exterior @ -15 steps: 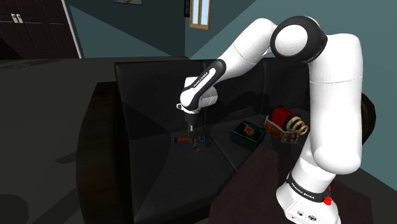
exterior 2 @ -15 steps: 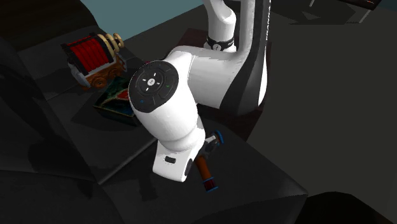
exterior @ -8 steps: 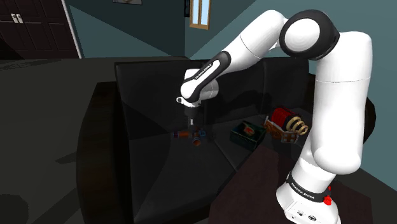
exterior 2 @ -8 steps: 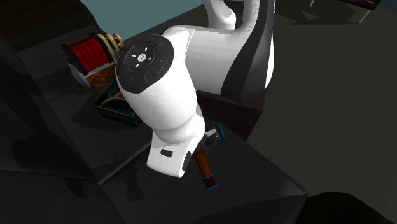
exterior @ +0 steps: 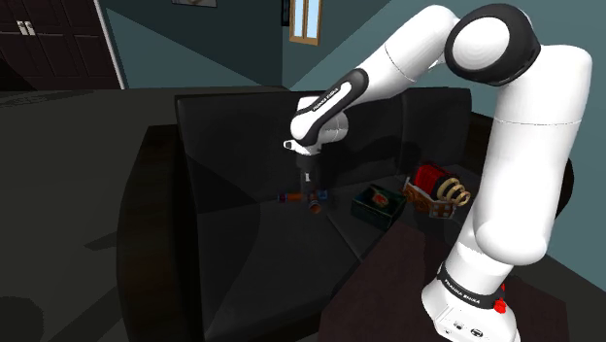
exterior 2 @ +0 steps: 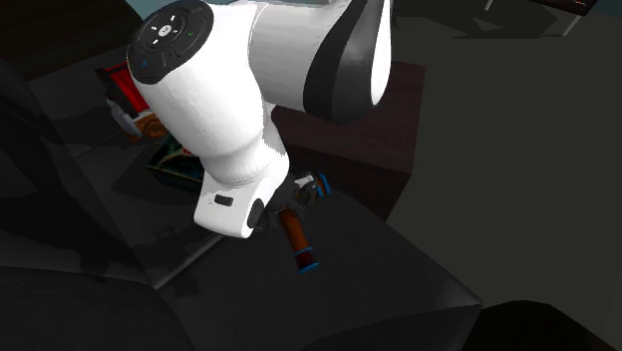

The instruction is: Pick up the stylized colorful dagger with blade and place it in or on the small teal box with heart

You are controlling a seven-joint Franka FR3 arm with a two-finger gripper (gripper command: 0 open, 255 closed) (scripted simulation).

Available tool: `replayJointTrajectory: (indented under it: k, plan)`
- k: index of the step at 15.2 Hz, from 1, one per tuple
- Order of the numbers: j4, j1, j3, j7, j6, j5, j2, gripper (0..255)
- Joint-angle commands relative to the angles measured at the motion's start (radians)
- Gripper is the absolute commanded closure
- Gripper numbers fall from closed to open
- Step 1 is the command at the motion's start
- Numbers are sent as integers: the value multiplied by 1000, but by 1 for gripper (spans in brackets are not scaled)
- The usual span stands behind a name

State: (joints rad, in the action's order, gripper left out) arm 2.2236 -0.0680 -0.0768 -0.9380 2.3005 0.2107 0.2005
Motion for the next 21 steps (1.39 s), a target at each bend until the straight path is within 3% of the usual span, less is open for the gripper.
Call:
replayJointTrajectory:
  k: [1, 11, 21]
  plan:
    - [34, 26, -19, -46, 6, -3, -22, 255]
    - [126, 163, -134, -272, 1, -42, -91, 255]
    - [101, 307, -256, -510, -29, -77, -72, 255]
